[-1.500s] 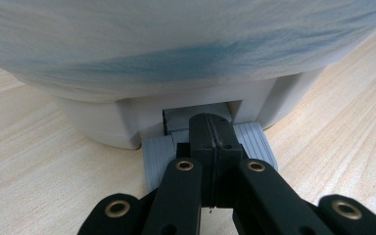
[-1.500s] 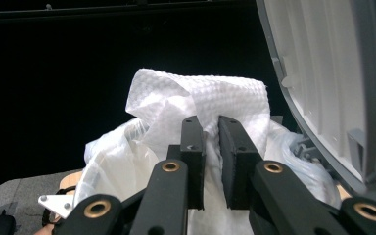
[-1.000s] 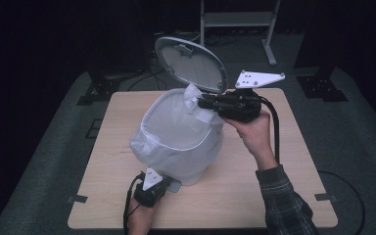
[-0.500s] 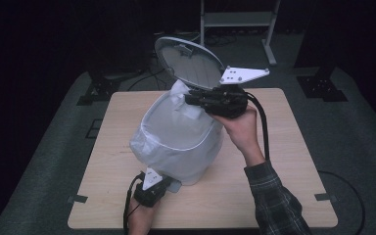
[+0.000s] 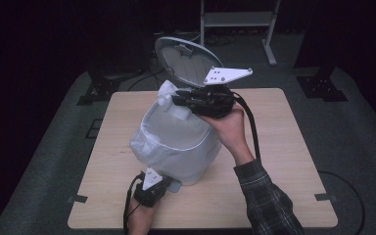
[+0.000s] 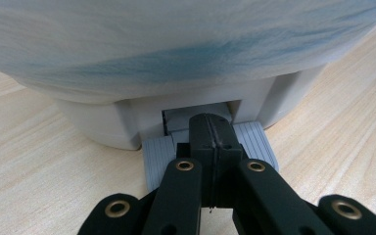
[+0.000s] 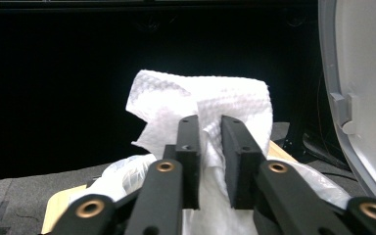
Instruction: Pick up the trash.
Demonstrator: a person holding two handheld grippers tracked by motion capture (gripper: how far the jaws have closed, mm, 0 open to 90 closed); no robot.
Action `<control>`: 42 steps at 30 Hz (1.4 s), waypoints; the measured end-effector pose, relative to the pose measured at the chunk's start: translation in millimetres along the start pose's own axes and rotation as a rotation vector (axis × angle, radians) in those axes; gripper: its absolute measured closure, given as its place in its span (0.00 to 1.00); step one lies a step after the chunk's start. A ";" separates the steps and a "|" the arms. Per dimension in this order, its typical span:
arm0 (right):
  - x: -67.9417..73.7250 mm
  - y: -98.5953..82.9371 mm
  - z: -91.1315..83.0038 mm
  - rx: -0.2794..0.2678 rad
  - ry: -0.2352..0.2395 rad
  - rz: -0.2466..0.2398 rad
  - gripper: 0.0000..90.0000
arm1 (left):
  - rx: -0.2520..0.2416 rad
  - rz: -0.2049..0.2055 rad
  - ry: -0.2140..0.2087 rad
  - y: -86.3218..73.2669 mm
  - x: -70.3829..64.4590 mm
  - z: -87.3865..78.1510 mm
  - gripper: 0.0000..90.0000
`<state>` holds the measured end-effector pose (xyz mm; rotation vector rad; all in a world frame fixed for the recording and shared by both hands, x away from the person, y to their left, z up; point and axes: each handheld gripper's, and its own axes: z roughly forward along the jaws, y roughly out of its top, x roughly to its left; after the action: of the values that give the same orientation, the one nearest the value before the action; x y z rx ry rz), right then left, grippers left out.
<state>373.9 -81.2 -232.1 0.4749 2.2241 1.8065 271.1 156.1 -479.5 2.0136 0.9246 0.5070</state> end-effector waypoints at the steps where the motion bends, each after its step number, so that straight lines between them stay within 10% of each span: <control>1: 0.6 0.0 0.6 0.000 -0.004 -0.003 0.81 | -0.001 -0.001 -0.001 0.0 0.1 0.1 1.00; 13: 3.8 0.8 -1.7 -0.006 -0.029 -0.026 0.64 | -0.001 -0.002 -0.002 0.0 0.1 0.1 1.00; 42: -0.3 -31.8 -62.4 0.042 -0.105 -0.013 0.65 | -0.004 0.003 0.001 0.0 0.1 -0.6 1.00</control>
<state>347.2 -143.4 -250.2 0.5490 2.1930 1.6913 270.8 156.5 -479.1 2.0119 0.9202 0.5109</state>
